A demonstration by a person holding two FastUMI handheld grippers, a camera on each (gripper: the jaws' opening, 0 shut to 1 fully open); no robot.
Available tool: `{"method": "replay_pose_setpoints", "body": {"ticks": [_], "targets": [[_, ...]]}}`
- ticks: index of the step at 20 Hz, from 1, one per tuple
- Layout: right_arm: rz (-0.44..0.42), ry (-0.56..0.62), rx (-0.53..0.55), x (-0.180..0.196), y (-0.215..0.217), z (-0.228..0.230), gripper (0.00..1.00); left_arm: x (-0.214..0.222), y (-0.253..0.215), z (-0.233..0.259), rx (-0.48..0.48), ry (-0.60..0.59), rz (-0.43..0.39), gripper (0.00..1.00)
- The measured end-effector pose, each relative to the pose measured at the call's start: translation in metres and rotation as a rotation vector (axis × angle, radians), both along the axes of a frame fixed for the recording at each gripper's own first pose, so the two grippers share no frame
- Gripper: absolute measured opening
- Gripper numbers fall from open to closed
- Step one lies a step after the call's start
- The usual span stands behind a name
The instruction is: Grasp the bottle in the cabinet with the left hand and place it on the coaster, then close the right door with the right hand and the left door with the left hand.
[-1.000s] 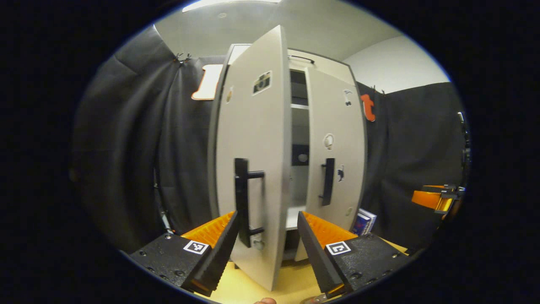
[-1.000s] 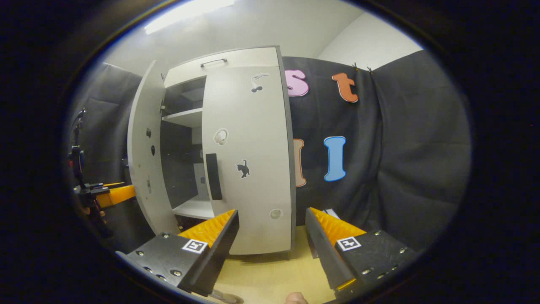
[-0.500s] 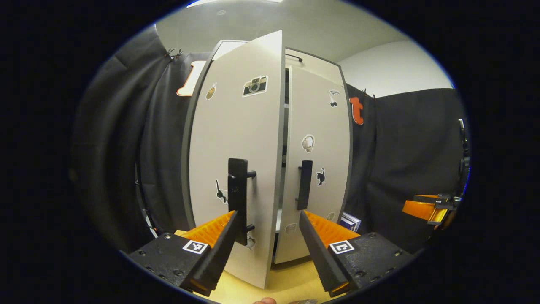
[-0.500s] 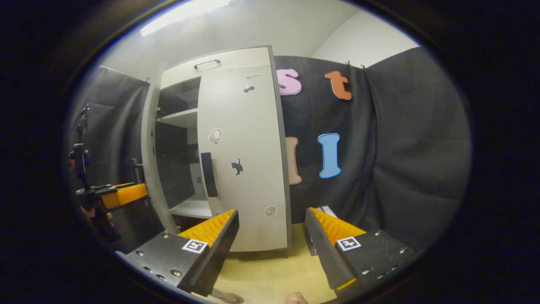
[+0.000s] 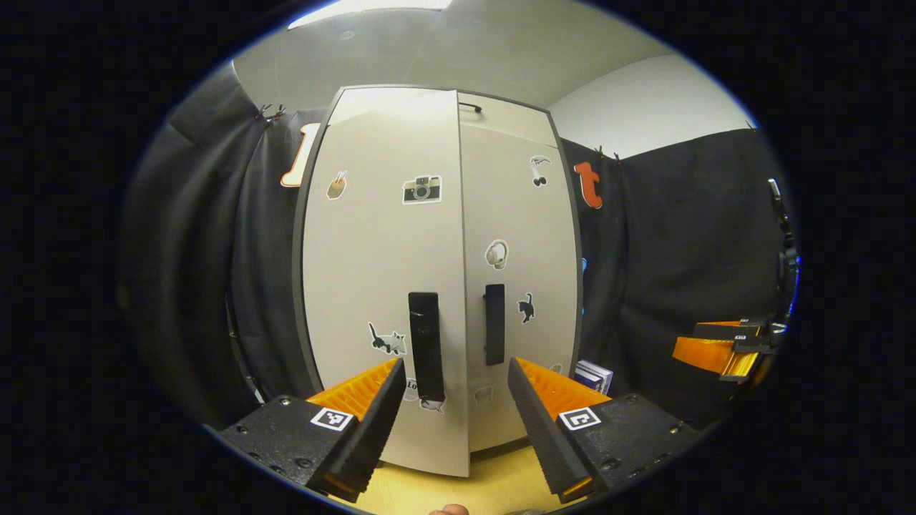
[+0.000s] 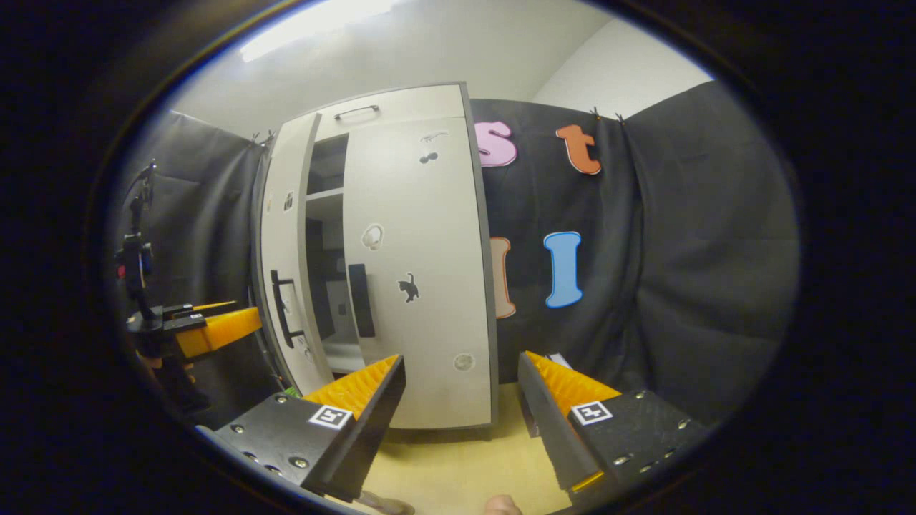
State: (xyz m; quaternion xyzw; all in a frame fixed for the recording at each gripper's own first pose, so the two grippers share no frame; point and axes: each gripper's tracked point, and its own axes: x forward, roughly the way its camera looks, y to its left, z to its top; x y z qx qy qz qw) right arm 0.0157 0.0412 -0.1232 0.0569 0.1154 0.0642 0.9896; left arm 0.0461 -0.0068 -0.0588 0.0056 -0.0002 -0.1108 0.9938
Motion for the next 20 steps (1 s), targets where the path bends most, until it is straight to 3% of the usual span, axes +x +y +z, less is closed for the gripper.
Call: {"method": "replay_pose_setpoints", "body": {"ticks": [12, 20], "targets": [[0.011, -0.023, -0.013, 0.009, 0.005, 0.008, 0.95, 0.008, 0.000, 0.004, 0.007, 0.000, 0.019, 0.89], [0.017, -0.110, -0.029, 0.012, 0.017, 0.064, 0.92, -0.008, 0.018, 0.030, -0.004, 0.018, 0.125, 0.89]]}}
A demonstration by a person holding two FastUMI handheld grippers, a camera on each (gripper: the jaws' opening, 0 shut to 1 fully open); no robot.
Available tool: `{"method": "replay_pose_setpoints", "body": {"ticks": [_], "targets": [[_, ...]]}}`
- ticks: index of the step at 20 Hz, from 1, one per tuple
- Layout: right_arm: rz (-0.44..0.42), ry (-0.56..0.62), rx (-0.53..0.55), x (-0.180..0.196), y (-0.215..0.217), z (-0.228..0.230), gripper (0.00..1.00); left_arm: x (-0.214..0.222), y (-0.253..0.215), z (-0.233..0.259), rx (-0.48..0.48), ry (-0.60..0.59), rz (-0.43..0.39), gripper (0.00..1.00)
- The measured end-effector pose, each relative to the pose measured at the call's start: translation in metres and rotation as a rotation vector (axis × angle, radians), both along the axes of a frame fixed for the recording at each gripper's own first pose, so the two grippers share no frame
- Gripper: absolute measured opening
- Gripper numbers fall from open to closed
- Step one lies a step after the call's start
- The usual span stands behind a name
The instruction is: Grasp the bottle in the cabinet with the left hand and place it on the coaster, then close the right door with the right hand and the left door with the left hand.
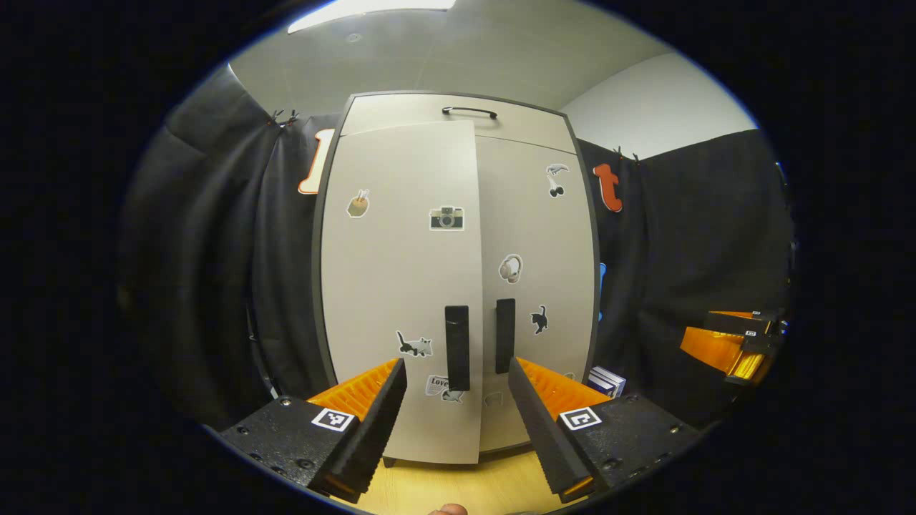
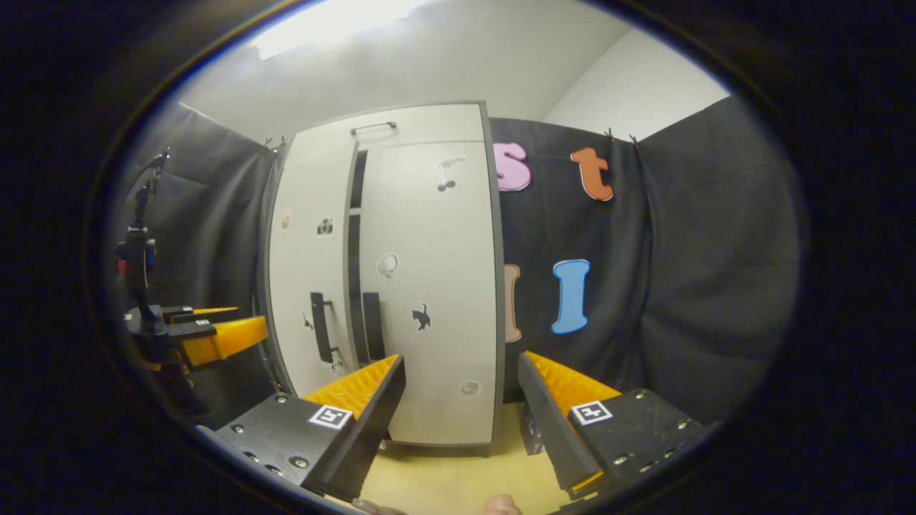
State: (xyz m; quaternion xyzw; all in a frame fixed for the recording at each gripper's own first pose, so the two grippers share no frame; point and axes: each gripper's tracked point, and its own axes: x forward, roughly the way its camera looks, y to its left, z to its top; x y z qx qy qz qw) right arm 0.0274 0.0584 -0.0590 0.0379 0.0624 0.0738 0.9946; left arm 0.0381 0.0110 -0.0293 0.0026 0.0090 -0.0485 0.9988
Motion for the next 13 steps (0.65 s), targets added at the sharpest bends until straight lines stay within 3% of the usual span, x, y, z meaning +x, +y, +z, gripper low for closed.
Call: {"method": "replay_pose_setpoints", "body": {"ticks": [6, 12, 13], "targets": [[0.013, -0.069, 0.002, -0.010, 0.009, 0.048, 0.95, -0.029, 0.017, 0.021, -0.007, 0.037, 0.092, 0.87], [0.017, -0.073, 0.020, -0.017, 0.015, 0.055, 0.92, -0.043, 0.018, 0.022, -0.004, 0.032, 0.099, 0.89], [0.016, -0.069, 0.018, -0.020, 0.015, 0.052, 0.95, -0.043, 0.015, 0.020, -0.014, 0.037, 0.090, 0.89]]}}
